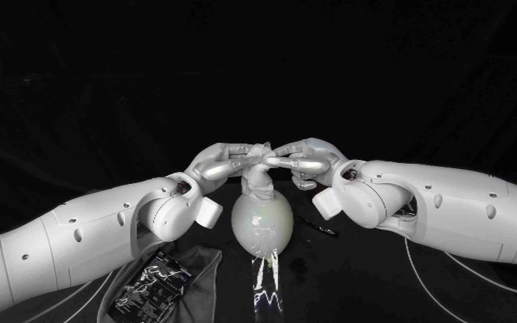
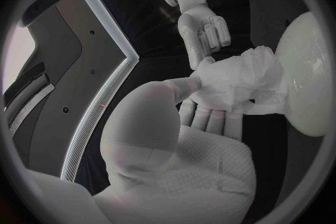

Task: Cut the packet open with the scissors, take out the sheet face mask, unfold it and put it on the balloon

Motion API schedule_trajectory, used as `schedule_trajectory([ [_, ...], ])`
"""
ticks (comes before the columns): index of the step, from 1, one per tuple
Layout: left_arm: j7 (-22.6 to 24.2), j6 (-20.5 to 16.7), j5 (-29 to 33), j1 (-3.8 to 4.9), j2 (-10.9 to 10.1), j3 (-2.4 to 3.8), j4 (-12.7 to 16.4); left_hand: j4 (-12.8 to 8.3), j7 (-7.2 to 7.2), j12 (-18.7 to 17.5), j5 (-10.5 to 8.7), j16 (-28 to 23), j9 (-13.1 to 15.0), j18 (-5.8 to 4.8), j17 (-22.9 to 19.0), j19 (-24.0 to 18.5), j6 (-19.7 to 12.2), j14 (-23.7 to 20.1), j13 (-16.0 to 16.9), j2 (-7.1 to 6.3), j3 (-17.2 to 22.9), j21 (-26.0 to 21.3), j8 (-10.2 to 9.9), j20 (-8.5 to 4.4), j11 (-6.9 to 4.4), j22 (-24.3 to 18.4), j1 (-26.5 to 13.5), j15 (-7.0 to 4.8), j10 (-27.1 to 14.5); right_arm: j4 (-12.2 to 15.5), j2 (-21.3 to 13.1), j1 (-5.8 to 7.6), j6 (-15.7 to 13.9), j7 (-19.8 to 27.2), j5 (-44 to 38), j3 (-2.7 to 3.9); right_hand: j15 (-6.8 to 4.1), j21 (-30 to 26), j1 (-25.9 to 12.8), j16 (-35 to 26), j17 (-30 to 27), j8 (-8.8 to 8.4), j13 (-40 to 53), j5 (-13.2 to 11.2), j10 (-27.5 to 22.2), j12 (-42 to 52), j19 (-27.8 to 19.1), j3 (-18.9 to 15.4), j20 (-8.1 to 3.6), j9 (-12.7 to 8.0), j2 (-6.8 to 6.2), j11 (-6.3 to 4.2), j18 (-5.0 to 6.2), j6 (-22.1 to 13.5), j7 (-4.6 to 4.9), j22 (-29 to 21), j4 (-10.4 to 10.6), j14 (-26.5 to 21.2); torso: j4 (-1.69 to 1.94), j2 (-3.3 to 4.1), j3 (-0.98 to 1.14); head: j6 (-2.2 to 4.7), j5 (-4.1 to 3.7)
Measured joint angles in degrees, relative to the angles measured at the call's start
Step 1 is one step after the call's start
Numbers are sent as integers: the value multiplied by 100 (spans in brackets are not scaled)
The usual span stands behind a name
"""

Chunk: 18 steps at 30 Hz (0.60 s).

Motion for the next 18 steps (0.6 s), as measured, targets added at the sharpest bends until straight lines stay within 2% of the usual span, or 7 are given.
schedule_trajectory([
  [8,0,0,-19,1,0,1,1,-1,0,0,0,0,-1,0,-2,-21,0,-10,-2,8,0,22,0,21,-11,7,8,11,-30,37,-17,-3,-99,45,31,-2,-43,90,-142,-3,-1,180,-73,-46,-19,93,18,589,-19,78,13,-21,-1,17,-24,-3,-195,-1,0,0,-2,-8,-3],
  [11,17,-10,-57,2,0,3,4,24,14,32,0,24,-5,0,-28,-50,14,-15,-7,8,25,22,0,50,19,18,8,11,-62,54,-26,-4,-136,56,33,-3,-112,105,-396,-17,-4,294,-70,-59,37,93,12,911,-26,84,-91,-99,-1,6,-36,-5,-273,46,0,0,-2,-10,-6],
  [13,38,-21,-89,3,1,4,8,48,87,39,-2,25,-3,0,-55,-72,21,-53,-24,37,49,44,-1,29,0,23,-20,11,-85,67,-31,-5,-159,58,32,-4,-144,127,-715,-6,-5,432,-65,-55,67,111,14,1344,-77,86,-230,-159,-1,-4,-46,-4,-426,42,0,0,-2,-10,-9],
  [15,72,-38,-129,4,3,4,13,66,148,54,-2,26,-2,0,-97,-92,-2,-74,-54,37,67,47,-1,50,19,38,-21,29,-124,80,-37,-6,-189,58,25,-4,-153,127,-803,3,-5,484,-53,-35,65,112,15,1435,-78,86,-258,-163,-1,-12,-54,-4,-458,49,0,0,-2,-10,-11],
  [18,122,-77,-186,3,8,4,19,70,158,54,-4,26,0,0,-126,-92,-8,-75,-75,37,72,71,0,50,19,44,-21,30,-124,110,-47,-6,-248,47,-5,-4,-153,127,-909,3,-5,518,-30,-33,65,113,14,1551,-79,87,-273,-163,-2,-11,-59,-3,-511,49,0,0,-2,-13,-16],
])
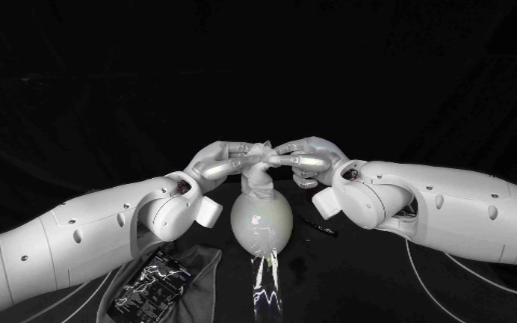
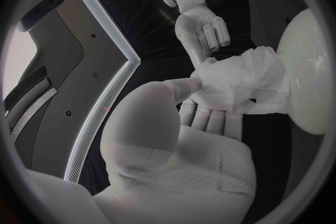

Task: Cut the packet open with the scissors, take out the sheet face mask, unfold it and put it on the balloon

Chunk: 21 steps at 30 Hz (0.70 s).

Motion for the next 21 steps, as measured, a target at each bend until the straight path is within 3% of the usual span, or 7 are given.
schedule_trajectory([
  [9,117,-116,-110,-4,13,-5,3,9,75,-49,-13,-27,1,0,-119,-41,-56,-1,-86,-10,10,42,-34,1,0,36,-10,1,0,99,-28,4,-196,-51,-208,5,0,0,-356,-1,3,6,2,0,-1,-126,0,139,0,2,70,-43,-1,-34,-45,2,-13,-1,0,0,0,-7,-9],
  [15,158,-174,-145,-5,14,-6,3,15,103,-50,1,-27,-1,0,-163,-62,-84,-9,-118,-26,16,79,-34,21,0,48,-27,10,0,140,-40,4,-319,-60,-475,6,0,-1,-638,-4,5,11,0,0,7,-178,-6,13,-35,5,91,-51,-1,-45,-58,3,116,-1,1,0,0,-5,-11],
  [21,172,-201,-154,-5,15,-6,3,15,170,-50,4,-27,-7,0,-222,-63,-107,-9,-165,-27,16,104,-66,20,0,65,-27,11,0,156,-47,5,-425,-55,-748,7,-40,27,-679,-8,5,19,-4,0,-13,-181,-1,-32,-41,5,103,-71,-2,-55,-85,3,162,1,3,1,0,3,-3],
])
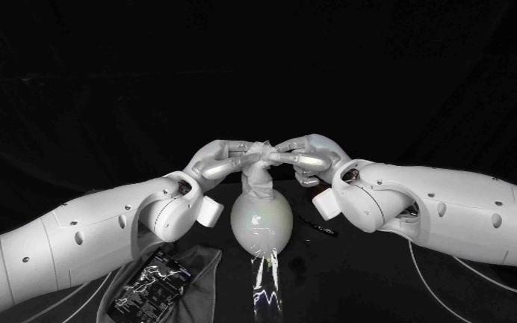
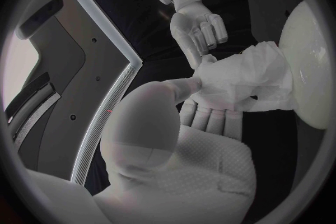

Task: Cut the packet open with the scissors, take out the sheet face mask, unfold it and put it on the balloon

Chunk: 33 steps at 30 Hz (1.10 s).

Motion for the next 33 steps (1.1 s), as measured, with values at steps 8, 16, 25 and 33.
schedule_trajectory([
  [8,0,-19,1,0,2,0,-8,-223,160,-340,11,-40,-8,-1,-243,-197,-13,-10,-268,-270,-223,214,-21,-48,125,149,125,11,-287,3,6,0,-145,55,-180,3,0,40,-6,8,-3,5,-2,-1,21,-11,0,0,0,0,-6,-21,0,-8,-13,-4,0,0,-2,2,1,2,4],
  [16,-17,-116,3,0,46,-2,-86,-451,308,-1014,30,-261,-22,-90,-532,-568,-87,-398,-702,-644,-374,200,-73,125,360,176,-119,292,-770,-60,32,25,-258,86,-194,14,-21,40,-6,7,-5,9,2,-2,9,27,13,-2,-33,0,-6,-32,-1,-11,-32,-3,-38,-19,-4,2,1,8,4],
  [25,-50,-320,0,0,151,-1,-268,-196,286,-1462,30,-495,-51,-128,-856,-787,-359,-1080,-1045,-901,-789,-594,-134,408,514,-355,-419,522,-1067,-106,81,74,-312,77,-182,20,-41,40,-5,3,-3,11,3,-4,1,27,12,-3,-34,0,-6,-40,-2,-15,-49,-1,-39,0,-5,-3,-1,27,-8],
  [33,-101,-524,-11,4,181,2,-618,-1,226,-1669,30,-722,-72,-128,-1252,-849,-667,-1620,-1256,-967,-1253,-1490,-177,569,642,-961,-356,675,-1359,-218,110,127,-364,55,-137,26,-41,39,-3,-3,0,13,1,-15,21,27,2,5,-41,0,-5,-61,-2,-24,-60,0,-61,0,-4,-3,1,42,-30],
])
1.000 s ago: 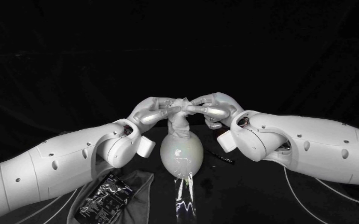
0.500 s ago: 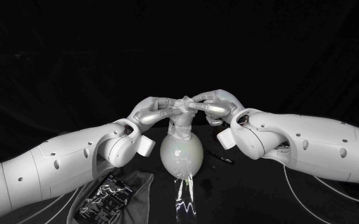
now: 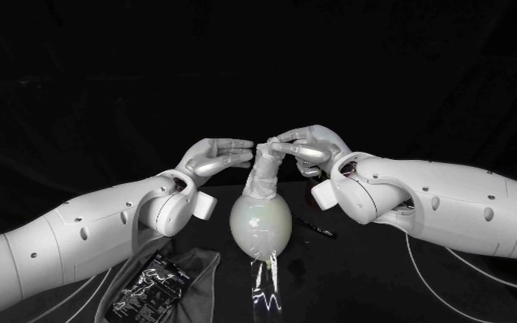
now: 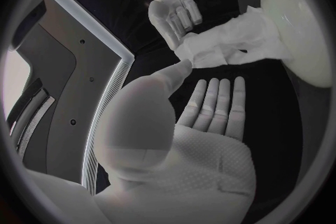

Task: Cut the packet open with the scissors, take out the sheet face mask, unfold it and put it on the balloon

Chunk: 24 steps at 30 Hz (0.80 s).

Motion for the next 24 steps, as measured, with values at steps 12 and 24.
schedule_trajectory([
  [12,-51,-280,-18,2,-144,3,-315,127,-20,-40,0,-196,27,-228,-374,-378,21,-173,2,34,-329,-793,-4,11,33,-483,232,61,-96,-98,10,59,-132,-10,141,6,1,28,31,11,-1,0,-1,-5,0,23,-3,-9,1,0,30,0,-1,-12,-13,-5,-9,-1,5,5,-3,26,-37],
  [24,-182,-440,-50,7,-423,36,572,575,-217,1616,3,2569,546,283,703,3050,1293,3488,634,453,-581,1573,878,-886,-878,583,32,-1048,2270,-138,60,79,-382,-15,217,7,2,49,31,7,-4,1,2,15,-1,22,-5,-1,1,0,29,0,-1,-9,-9,-2,-32,-1,1,5,-4,32,-46],
])
